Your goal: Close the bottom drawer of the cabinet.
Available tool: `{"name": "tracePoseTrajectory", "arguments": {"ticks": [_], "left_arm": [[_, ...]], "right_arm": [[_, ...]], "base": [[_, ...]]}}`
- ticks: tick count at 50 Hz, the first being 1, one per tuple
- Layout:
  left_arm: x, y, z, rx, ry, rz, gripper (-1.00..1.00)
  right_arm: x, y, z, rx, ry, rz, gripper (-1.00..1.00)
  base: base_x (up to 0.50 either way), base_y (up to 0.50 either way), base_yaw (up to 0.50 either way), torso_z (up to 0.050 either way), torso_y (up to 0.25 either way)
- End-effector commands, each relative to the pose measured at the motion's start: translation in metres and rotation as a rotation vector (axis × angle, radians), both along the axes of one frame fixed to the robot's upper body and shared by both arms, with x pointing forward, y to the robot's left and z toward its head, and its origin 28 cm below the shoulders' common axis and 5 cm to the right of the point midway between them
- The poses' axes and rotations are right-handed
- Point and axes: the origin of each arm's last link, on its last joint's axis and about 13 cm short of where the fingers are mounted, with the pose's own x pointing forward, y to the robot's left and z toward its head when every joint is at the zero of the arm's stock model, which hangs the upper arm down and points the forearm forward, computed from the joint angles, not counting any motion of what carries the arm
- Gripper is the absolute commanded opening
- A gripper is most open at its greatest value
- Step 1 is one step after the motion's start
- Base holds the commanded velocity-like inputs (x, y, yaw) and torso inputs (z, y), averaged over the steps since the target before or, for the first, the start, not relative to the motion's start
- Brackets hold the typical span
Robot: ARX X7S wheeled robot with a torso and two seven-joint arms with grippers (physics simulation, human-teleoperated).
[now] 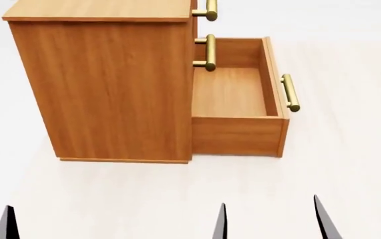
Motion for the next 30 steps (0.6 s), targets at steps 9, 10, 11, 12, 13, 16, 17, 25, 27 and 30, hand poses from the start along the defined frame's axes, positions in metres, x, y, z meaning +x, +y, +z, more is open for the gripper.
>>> {"name": "tracePoseTrajectory", "arguments": {"ticks": [9, 10, 11, 12, 13, 16, 17, 25, 27, 30], "left_arm": [[-0.006, 0.0001, 0.0035, -0.006, -0.024, -0.007, 1.0], [-0.006, 0.0001, 0.0034, -0.005, -0.024, -0.005, 1.0], [-0.0061, 0.0001, 0.0033, -0.005, -0.025, -0.006, 1.0], [-0.0061, 0.0001, 0.003, -0.006, -0.024, -0.007, 1.0], [-0.0059, 0.0001, 0.0028, -0.006, -0.024, -0.006, 1.0], [-0.0053, -0.0001, 0.0018, -0.005, -0.022, -0.006, 1.0], [-0.0051, -0.0001, 0.0015, -0.004, -0.021, -0.006, 1.0], [-0.0055, -0.0004, 0.002, -0.003, -0.021, -0.007, 1.0], [-0.005, -0.0003, 0.0016, -0.002, -0.02, -0.005, 1.0], [-0.0051, -0.0004, 0.0018, -0.003, -0.02, -0.006, 1.0]], "right_arm": [[-0.0079, 0.0, 0.0066, 0.008, -0.061, -0.026, 1.0], [-0.0078, -0.0001, 0.0068, 0.013, -0.067, -0.034, 1.0], [-0.0078, 0.0, 0.0066, 0.013, -0.06, -0.021, 1.0], [-0.0073, -0.0001, 0.0065, 0.013, -0.061, -0.034, 1.0], [-0.0068, -0.0002, 0.0064, 0.014, -0.057, -0.04, 1.0], [-0.0059, -0.0001, 0.0058, 0.01, -0.048, -0.053, 1.0], [-0.0055, -0.0001, 0.0057, 0.01, -0.042, -0.061, 1.0], [-0.0054, 0.0, 0.0052, -0.006, -0.037, -0.076, 1.0], [-0.0055, 0.0, 0.0054, -0.003, -0.036, -0.07, 1.0], [-0.0059, 0.0, 0.0057, -0.003, -0.038, -0.071, 1.0]], "base": [[0.48, 0.0, 0.0, 0.0, 0.0], [0.48, 0.0, 0.0, 0.0, 0.0], [0.47, 0.0, 0.0, 0.0, 0.0], [0.48, 0.0, 0.0, 0.0, 0.0], [0.47, 0.0, 0.0, 0.0, 0.0], [0.32, 0.0, 0.0, 0.0, 0.0], [0.23, 0.0, 0.0, 0.0, 0.0], [0.03, 0.0, 0.0, 0.0, 0.0], [0.0, 0.0, 0.0, 0.0, 0.0], [0.0, 0.0, 0.0, 0.0, 0.0]]}}
